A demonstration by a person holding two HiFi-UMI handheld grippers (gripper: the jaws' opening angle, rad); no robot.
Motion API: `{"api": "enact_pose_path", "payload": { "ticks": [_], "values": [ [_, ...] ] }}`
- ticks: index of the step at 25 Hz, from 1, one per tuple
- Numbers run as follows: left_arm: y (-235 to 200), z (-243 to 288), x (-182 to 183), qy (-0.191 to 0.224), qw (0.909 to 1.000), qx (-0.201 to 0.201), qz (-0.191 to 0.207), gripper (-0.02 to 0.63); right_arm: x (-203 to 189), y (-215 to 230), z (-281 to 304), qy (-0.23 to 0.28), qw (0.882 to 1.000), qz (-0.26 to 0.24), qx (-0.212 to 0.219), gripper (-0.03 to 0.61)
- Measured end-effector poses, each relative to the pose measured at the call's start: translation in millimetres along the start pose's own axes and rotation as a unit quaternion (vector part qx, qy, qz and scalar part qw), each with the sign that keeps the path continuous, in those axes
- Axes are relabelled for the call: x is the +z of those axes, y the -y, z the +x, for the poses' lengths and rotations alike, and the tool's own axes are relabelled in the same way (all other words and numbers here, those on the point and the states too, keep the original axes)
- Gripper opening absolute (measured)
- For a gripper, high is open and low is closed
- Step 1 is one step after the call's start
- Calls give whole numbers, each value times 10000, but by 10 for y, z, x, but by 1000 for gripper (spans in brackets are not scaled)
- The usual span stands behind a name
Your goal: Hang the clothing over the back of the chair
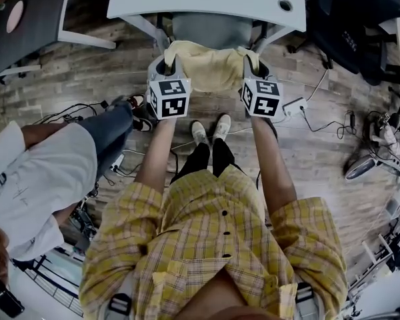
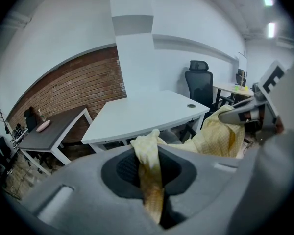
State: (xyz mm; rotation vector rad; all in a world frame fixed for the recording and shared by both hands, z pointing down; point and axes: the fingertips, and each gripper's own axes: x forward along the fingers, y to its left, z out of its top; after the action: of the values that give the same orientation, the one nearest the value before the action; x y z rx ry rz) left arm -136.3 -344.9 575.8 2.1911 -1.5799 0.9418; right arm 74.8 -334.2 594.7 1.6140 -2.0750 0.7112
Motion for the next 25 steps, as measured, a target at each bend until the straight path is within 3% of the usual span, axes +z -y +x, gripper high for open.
{"api": "enact_pose_path", "payload": {
  "ticks": [15,25],
  "values": [
    [-13,569,-211,-424,9989,-61,-190,48,-259,116,474,-591,9982,2,-54,56],
    [-82,786,-387,-800,9964,-88,-267,162,-518,200,710,-1201,9927,110,-43,219]
  ]
}}
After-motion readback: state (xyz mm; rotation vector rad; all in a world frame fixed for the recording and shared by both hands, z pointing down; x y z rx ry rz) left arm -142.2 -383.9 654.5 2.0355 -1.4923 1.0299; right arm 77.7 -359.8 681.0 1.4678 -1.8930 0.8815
